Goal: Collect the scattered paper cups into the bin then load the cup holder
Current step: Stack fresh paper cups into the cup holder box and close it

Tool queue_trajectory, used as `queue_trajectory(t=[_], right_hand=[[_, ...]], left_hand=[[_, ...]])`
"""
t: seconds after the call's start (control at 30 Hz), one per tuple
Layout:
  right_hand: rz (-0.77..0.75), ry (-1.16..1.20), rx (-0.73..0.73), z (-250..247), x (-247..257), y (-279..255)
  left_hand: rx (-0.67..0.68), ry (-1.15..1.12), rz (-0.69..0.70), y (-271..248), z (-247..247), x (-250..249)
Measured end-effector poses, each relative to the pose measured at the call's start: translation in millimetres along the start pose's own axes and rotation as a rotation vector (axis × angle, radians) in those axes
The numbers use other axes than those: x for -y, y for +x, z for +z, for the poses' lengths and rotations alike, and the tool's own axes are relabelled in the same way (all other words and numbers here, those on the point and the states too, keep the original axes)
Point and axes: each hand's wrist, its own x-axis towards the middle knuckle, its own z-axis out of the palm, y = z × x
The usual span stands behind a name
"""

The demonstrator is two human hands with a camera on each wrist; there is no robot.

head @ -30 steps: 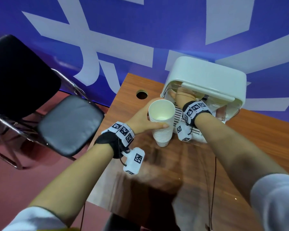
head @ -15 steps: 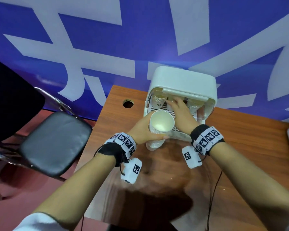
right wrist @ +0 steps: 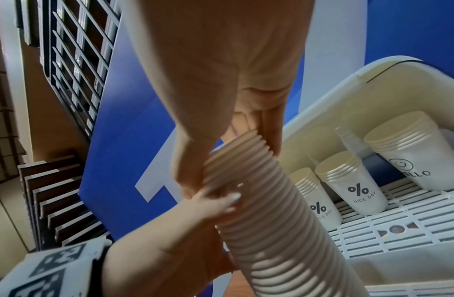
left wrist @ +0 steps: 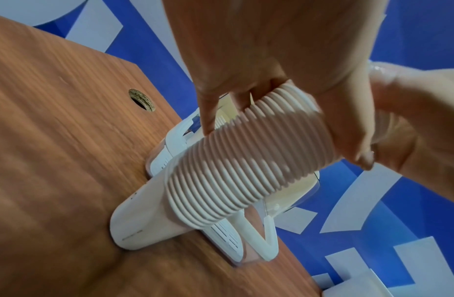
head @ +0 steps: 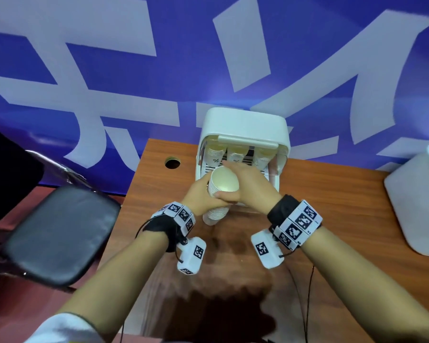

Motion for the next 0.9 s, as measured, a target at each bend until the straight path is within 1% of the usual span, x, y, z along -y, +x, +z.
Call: queue_trajectory(t=[0.07,0.13,0.23,0.33,0.43,0.47,0.6,0.7,0.8,0.9], right_hand=[[-0.025,-0.071,-0.022,0,2,2],[-0.046,-0.092,-0.025,0,2,5],[-0.08,-0.107,0.021,-3,-1,6],[-0.131,-0.067,0.054,-9,-2,3],[-0.138,0.02,0.024,-18,-1,0],[-0.118,0.065,-0.011,-23,-1,-1],[-0.017,0.232,-0.228,-48,-9,-3],[0.067,0.267,-0.319,-53,-23,-8],[0.154,0.226,-0.365,-40,-43,-11],[0.204,0.164,-0.35,-22,-61,-10]], left_hand=[[0.009,0.005,0.002,0,-3,-1],[0.02,0.0,0.003,0,-4,-1],[0.026,-0.014,-0.005,1,-5,1],[0.081,-0.01,-0.013,-1,-9,0],[0.102,-0.023,-0.014,-2,-13,0],[0.089,-0.024,-0.012,-2,-14,1],[0.046,-0.015,-0.01,-1,-18,8],[0.045,0.021,0.006,0,-18,8],[0.039,0.024,0.014,2,-18,8],[0.029,0.014,0.009,6,-17,11]])
